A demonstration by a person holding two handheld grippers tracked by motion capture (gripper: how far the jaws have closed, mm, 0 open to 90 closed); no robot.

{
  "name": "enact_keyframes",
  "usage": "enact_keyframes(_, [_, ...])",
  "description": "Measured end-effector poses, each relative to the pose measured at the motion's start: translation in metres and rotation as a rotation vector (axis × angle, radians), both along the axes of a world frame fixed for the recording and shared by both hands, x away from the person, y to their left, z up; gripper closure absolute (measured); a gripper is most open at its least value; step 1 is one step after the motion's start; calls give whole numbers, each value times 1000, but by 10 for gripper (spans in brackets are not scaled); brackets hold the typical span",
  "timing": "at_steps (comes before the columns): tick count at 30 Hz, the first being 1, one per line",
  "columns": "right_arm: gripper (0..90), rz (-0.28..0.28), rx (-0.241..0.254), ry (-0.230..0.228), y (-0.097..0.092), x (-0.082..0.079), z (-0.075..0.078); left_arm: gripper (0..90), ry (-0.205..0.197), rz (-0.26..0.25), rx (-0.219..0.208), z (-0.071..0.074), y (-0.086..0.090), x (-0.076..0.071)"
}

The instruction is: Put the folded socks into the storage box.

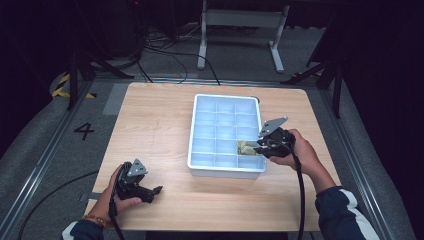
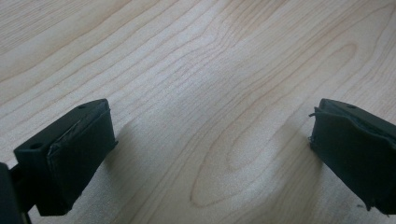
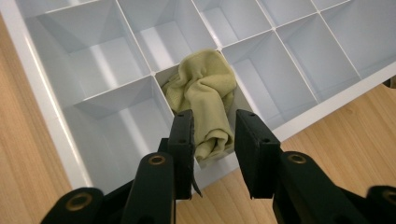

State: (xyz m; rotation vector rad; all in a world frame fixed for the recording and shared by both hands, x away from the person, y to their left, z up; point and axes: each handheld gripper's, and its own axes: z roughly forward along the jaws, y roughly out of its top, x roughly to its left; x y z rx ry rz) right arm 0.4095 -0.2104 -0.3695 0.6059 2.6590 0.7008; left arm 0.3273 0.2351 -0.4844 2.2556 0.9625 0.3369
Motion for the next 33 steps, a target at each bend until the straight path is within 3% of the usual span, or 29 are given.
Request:
enact_keyframes(21, [549, -22, 58, -71, -32, -33, 4, 0, 0, 1, 0, 0, 0, 0])
enact_keyframes(33, [495, -42, 67, -100, -52, -50, -3, 0, -2, 4, 1, 0, 0, 0])
